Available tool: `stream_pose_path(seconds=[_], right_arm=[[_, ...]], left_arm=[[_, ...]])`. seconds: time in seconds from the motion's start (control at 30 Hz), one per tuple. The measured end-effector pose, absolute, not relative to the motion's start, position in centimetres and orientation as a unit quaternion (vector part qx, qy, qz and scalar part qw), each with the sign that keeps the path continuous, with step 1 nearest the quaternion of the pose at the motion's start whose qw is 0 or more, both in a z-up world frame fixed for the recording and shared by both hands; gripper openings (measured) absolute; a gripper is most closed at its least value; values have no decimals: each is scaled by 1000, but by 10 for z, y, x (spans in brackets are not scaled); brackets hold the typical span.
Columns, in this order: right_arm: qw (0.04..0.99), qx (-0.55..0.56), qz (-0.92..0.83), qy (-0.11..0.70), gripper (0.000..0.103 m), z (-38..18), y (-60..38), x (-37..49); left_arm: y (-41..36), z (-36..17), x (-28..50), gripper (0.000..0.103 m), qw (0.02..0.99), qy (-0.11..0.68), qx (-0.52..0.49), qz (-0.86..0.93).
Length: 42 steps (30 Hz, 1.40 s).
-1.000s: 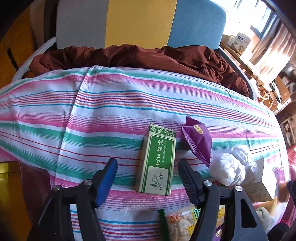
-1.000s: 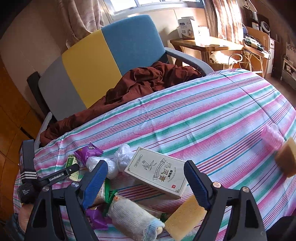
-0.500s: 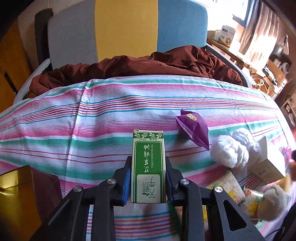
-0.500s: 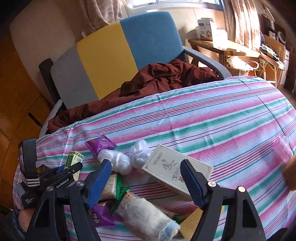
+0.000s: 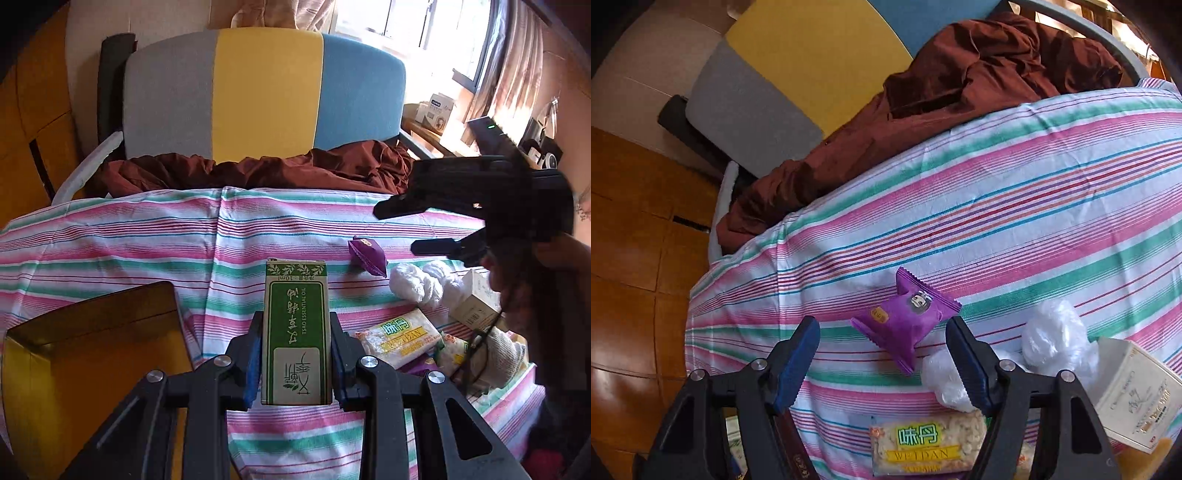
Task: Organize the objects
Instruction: 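Place the tea box in the tray with the left tool while the right grasps a purple packet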
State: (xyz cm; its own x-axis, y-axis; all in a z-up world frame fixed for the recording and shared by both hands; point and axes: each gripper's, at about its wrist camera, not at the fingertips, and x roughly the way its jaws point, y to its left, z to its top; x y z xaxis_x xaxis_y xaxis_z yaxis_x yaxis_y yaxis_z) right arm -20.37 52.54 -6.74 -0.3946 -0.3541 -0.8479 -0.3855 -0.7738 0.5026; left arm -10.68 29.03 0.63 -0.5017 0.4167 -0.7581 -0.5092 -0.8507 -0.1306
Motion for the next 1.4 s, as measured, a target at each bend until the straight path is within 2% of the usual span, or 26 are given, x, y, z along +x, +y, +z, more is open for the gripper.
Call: stream_pose_path(seconds=[0.1,0.17,0.43,0.7,1.1,1.4], right_arm=[[29,-565,748,346,67,-88,521,-212],[38,-567,749,340,47,-98,518,-215],[35,-564,794,226,43,-91,482,-198],[-16,-564,820,99,43,-88,407,-161],[-24,-537,840,75,42,-89,373,-92],[-11,-520,852,54,41,-89,373,-81]], left_arm=[[272,13,-102,31,265,45,-415,869],[259,16,-100,31,261,36,-415,871],[215,17,-90,31,239,12,-422,875],[163,16,-78,31,195,-8,-423,885],[69,11,-63,31,118,-35,-419,899],[1,7,-46,31,74,-57,-419,903]])
